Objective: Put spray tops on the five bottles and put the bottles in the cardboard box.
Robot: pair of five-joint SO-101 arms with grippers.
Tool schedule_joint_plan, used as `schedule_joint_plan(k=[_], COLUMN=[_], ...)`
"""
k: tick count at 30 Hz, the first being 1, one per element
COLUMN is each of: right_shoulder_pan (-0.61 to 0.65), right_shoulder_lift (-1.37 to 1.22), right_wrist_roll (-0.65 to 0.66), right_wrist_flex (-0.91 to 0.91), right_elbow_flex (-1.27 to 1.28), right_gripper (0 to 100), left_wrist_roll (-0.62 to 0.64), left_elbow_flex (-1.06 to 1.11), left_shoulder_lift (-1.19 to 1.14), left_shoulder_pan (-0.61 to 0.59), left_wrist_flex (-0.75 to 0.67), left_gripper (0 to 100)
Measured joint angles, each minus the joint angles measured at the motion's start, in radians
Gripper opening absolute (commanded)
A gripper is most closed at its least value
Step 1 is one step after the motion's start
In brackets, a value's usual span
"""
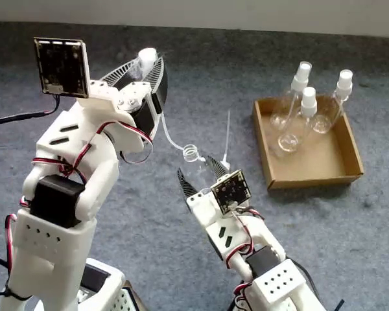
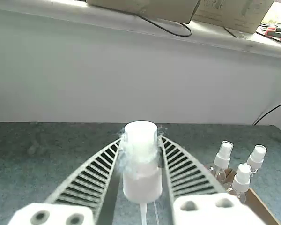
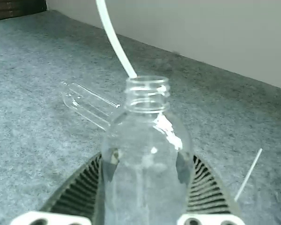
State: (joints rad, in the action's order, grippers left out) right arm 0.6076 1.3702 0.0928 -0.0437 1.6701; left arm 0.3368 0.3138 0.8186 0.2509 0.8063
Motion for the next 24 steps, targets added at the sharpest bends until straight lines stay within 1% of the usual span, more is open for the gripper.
schedule_joint_plan(k=[5, 21, 24], right_shoulder_pan=[0.0, 0.0, 0.0], right_shoulder_lift=[0.0, 0.0, 0.0], right_wrist_roll=[0.0, 0.0, 0.0], right_wrist_flex=[0.0, 0.0, 0.0], right_elbow_flex=[0.0, 0.0, 0.0], right_gripper=[9.2, 9.2, 9.2], left_wrist_roll=[-0.003, -0.003, -0.003], left_elbow_flex=[0.031, -0.006, -0.006], left_shoulder_lift=[-0.002, 0.0, 0.0], left_shoulder_pan=[0.009, 0.008, 0.038], left_wrist_flex=[-0.06, -0.071, -0.071], left_gripper=[0, 0, 0])
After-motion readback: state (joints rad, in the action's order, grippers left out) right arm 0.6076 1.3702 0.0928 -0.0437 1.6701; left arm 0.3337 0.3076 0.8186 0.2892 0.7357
